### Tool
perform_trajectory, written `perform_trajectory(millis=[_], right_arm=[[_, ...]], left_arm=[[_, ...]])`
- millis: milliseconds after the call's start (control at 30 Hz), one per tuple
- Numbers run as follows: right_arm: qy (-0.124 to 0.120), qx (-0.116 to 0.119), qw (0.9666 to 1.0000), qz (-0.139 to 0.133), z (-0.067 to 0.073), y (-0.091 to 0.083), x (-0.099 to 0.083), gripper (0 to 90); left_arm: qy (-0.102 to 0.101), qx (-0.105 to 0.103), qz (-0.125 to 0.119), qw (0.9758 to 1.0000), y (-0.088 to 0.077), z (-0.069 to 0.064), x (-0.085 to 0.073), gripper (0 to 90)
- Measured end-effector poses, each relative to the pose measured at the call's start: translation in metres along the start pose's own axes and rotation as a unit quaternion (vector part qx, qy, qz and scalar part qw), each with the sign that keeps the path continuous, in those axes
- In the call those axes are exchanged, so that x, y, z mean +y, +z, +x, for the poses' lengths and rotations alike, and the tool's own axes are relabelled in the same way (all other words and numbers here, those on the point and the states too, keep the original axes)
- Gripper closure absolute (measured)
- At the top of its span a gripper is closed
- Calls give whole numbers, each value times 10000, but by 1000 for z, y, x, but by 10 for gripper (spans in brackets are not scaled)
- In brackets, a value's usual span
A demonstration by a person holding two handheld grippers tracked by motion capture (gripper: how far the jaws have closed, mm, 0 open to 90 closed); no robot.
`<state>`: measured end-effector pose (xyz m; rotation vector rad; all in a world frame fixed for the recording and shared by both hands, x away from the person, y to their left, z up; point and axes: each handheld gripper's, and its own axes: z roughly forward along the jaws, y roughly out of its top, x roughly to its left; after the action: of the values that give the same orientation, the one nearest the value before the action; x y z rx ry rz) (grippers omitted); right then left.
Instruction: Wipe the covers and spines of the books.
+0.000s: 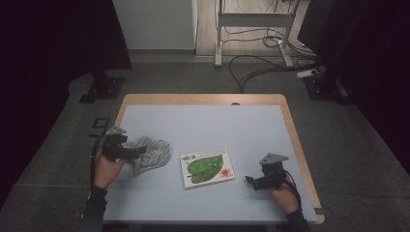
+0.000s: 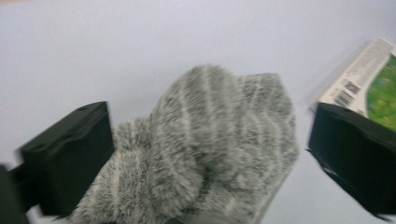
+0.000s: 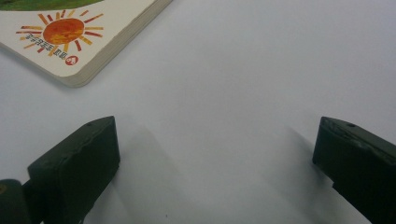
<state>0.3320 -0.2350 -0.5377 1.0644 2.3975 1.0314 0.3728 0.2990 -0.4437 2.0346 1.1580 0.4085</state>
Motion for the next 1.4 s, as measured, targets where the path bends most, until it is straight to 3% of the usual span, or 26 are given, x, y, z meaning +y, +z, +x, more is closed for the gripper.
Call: perform_trajectory(millis=[133, 233, 367, 600, 967, 1133, 1267, 1400], right_arm=[[0, 0, 10000, 0, 0, 0, 0, 1], [0, -1, 10000, 1, 0, 0, 0, 1], [-2, 0, 10000, 0, 0, 0, 0, 1], [3, 0, 10000, -6, 0, 0, 0, 0], [2, 0, 10000, -7, 0, 0, 0, 0], [10, 1, 10000, -5, 0, 0, 0, 0], [24, 9, 10000, -1, 0, 0, 0, 1], [23, 13, 10000, -1, 0, 0, 0, 2]], left_arm=[[285, -268, -160, 9991, -10, -19, 6, 0], [499, -499, -129, 9974, -8, -34, 6, 0], [764, -813, 24, 9938, 1, -51, 4, 0], [1087, -1113, 163, 9877, 28, -76, -8, 0], [1511, -1218, 703, 9785, 71, -103, -27, 0], [1654, -1193, 880, 9750, 81, -108, -32, 0], [1694, -1196, 920, 9739, 88, -113, -36, 0], [1658, -1210, 902, 9745, 88, -113, -36, 0]])
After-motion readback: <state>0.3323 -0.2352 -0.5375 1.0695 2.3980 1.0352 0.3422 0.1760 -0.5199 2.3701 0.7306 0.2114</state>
